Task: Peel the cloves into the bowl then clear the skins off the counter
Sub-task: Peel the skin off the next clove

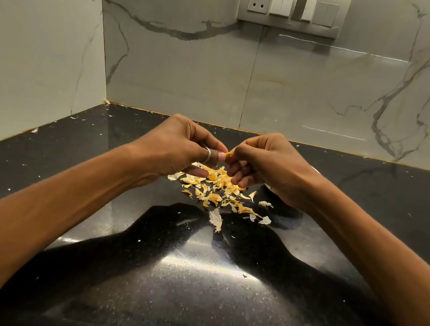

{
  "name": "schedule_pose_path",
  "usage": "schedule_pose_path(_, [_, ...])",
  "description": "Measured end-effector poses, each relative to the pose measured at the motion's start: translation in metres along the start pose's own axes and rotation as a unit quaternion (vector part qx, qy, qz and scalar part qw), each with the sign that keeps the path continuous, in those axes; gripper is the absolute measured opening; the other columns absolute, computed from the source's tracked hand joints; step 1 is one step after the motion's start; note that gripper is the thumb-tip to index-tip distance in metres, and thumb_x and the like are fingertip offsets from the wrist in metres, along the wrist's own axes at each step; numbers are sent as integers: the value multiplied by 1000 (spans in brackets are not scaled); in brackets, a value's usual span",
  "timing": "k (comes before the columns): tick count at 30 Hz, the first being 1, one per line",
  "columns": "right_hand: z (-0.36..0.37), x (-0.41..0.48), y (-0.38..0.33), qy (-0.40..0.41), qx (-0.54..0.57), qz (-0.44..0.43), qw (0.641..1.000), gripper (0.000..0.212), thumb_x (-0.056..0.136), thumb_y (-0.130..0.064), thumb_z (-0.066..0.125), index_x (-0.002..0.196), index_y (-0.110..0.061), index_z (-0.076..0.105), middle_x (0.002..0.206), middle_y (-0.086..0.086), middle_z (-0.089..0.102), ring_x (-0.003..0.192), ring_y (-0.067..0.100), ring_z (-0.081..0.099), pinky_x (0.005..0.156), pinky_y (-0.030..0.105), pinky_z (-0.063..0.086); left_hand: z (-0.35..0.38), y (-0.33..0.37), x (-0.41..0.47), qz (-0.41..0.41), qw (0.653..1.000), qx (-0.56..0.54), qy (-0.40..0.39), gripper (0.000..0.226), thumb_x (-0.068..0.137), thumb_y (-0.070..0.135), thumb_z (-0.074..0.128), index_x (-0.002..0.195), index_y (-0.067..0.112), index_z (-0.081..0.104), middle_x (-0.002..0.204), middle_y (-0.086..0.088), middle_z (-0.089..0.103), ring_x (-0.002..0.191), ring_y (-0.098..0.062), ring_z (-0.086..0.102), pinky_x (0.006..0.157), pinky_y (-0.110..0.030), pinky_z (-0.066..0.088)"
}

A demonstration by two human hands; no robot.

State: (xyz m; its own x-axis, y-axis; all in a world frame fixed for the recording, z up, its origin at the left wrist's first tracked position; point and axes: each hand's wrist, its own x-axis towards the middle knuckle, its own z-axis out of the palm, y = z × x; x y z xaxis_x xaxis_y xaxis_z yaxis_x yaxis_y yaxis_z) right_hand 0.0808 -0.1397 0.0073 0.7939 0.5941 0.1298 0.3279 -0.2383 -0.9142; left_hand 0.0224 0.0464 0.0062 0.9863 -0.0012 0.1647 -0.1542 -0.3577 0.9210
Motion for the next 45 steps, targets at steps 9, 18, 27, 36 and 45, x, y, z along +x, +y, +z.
schedule_pose_path(9, [-1, 0, 0, -4, -1, -1, 1000, 23, 99, -11, 57, 97, 8, 68, 79, 17, 69, 61, 18, 64, 54, 23, 54, 0, 1, 0, -4, 1000, -4, -6, 8, 85, 9, 74, 93, 10, 77, 78, -2, 75, 76, -9, 72, 65, -24, 61])
schedule_pose_path(18, [1, -1, 1, 7, -18, -13, 1000, 19, 98, -13, 59, 94, 3, 68, 76, 12, 70, 60, 16, 65, 53, 21, 55, -2, 2, 0, -3, 1000, 7, -13, 11, 85, 7, 74, 95, 8, 76, 79, -2, 75, 79, -11, 73, 71, -29, 63])
schedule_pose_path(27, [3, -3, -1, 27, -36, -43, 998, 20, 97, -13, 60, 89, 2, 68, 75, 14, 69, 60, 18, 65, 51, 22, 52, -2, 6, -1, -28, 996, -88, -7, 11, 86, -3, 69, 92, 4, 75, 84, -11, 77, 73, -13, 72, 66, -21, 61])
schedule_pose_path(36, [4, -3, -5, 27, -70, -47, 996, 27, 94, -24, 64, 87, 2, 67, 75, 14, 69, 61, 19, 65, 53, 23, 53, -2, 6, 0, -46, 987, -151, 3, 12, 86, -2, 68, 95, 4, 75, 82, -11, 76, 73, -14, 73, 62, -20, 59])
schedule_pose_path(45, [11, -6, -1, 24, -167, -20, 985, 18, 94, -14, 64, 82, -2, 70, 72, 12, 72, 62, 19, 70, 58, 26, 57, -4, 9, 0, -26, 980, -198, 6, 15, 85, 5, 69, 99, 4, 73, 82, -6, 74, 73, -11, 70, 66, -22, 61])
